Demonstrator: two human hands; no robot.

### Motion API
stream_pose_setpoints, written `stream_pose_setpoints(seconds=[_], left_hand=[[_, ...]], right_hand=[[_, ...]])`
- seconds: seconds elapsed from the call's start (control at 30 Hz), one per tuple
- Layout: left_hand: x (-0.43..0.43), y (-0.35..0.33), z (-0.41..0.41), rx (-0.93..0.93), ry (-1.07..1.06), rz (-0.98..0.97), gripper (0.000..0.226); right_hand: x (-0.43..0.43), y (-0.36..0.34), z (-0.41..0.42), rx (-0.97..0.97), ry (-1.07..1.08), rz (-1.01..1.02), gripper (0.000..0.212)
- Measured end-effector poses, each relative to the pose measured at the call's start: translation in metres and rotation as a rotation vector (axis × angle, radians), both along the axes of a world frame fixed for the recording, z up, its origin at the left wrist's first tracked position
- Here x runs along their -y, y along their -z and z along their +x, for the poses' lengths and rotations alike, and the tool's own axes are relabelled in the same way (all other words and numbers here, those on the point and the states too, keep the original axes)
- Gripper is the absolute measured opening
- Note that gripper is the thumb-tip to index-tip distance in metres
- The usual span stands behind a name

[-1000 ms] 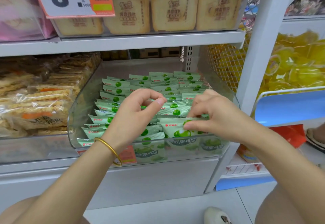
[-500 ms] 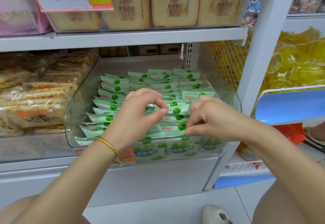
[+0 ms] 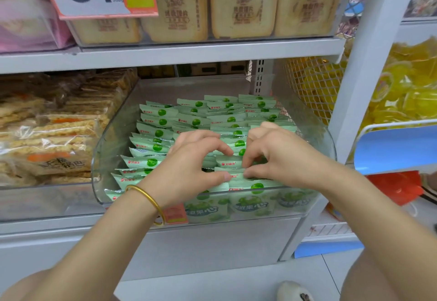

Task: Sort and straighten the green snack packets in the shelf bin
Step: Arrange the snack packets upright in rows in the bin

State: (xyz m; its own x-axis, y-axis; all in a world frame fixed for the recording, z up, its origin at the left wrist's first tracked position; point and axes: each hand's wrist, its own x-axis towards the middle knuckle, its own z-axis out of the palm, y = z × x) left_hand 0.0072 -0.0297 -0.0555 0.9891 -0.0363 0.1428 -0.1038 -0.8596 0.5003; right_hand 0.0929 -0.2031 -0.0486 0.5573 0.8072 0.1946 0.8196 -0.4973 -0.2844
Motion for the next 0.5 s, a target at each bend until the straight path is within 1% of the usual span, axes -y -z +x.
stream_pose_setpoints(seconds=[0.07,0.13,0.17,0.23,0.27,0.3,0.37,0.43,0.5], left_hand=[[0.0,0.0,0.001,-0.003,0.009,-0.004,0.034],[0.0,0.001,0.002,-0.002,0.011,0.007,0.034],[0.0,0.001,0.002,-0.003,0.009,0.016,0.035],[0.001,0.0,0.004,0.015,-0.001,0.024,0.04],[0.002,-0.002,0.005,0.036,-0.008,0.0,0.042],[0.002,-0.004,0.005,0.058,-0.015,-0.063,0.042],[0.004,-0.01,0.005,0.076,-0.014,-0.295,0.038],[0.006,-0.014,0.004,0.085,-0.012,-0.52,0.038],[0.009,-0.016,0.004,0.123,-0.045,-0.672,0.04]], right_hand=[[0.001,0.001,0.0,-0.016,-0.024,0.05,0.009],[0.003,-0.002,0.0,-0.078,-0.033,0.143,0.005],[0.004,-0.004,-0.001,-0.116,-0.029,0.201,0.005],[0.005,-0.008,-0.001,-0.204,0.005,0.332,0.012],[0.005,-0.01,-0.001,-0.249,0.026,0.397,0.014],[0.005,-0.012,-0.001,-0.284,0.045,0.455,0.016],[0.004,-0.015,0.0,-0.354,0.081,0.563,0.014],[0.0,-0.017,0.0,-0.462,0.114,0.699,0.009],[-0.004,-0.017,0.001,-0.555,0.147,0.824,0.003]])
